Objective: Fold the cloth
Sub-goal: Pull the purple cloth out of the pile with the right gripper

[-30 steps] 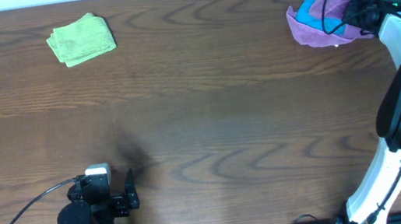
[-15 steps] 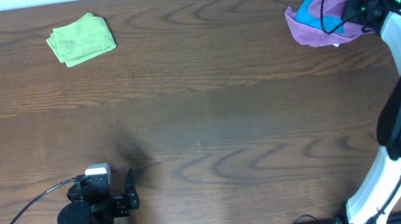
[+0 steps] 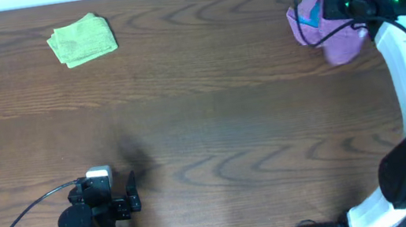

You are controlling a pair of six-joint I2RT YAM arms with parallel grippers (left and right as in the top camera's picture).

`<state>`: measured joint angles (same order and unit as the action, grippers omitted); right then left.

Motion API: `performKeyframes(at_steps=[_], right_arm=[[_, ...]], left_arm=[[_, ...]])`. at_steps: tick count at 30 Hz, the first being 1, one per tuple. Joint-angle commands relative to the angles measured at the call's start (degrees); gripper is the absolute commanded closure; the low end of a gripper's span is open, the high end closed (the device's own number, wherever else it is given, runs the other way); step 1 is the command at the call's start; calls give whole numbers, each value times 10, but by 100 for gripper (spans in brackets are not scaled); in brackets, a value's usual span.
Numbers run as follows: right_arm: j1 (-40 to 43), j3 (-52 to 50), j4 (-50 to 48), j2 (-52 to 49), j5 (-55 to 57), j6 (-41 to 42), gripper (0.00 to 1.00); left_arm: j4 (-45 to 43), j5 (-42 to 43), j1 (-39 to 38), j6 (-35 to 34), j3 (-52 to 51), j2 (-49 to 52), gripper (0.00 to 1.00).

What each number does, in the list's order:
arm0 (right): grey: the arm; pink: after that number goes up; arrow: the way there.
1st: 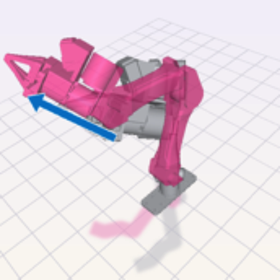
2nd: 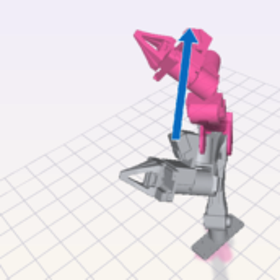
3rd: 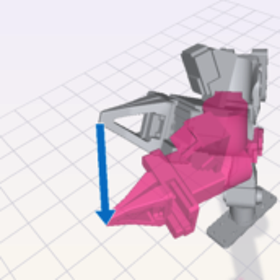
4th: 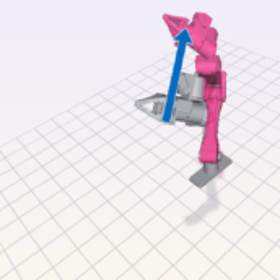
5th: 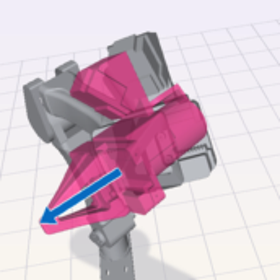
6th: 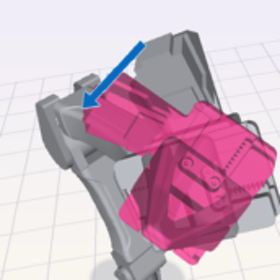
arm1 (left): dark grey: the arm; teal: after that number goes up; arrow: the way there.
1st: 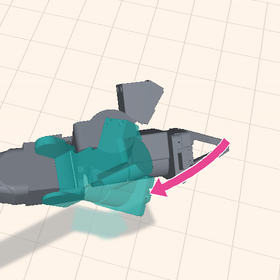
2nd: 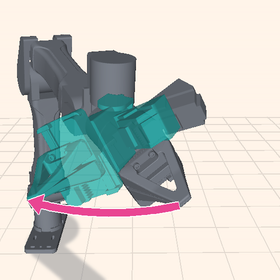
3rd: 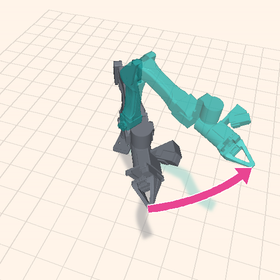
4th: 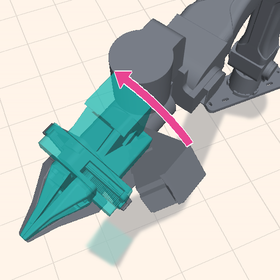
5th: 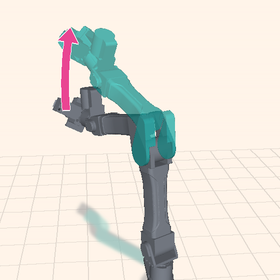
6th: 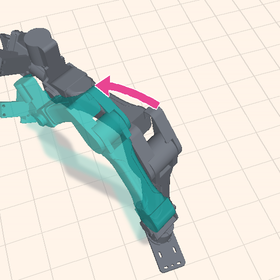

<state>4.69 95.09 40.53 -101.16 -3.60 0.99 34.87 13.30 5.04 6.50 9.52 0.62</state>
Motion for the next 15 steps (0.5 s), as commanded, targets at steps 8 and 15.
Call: performKeyframes(at_steps=[8, 15], right_arm=[[-125, 8, 109, 111, 2, -6, 99], [-259, 8, 194, 159, 2, 25, 99]], left_arm=[[0, 0, -2, 12, -4, -4, 5], [0, 0, -2, 12, -4, -4, 5]])
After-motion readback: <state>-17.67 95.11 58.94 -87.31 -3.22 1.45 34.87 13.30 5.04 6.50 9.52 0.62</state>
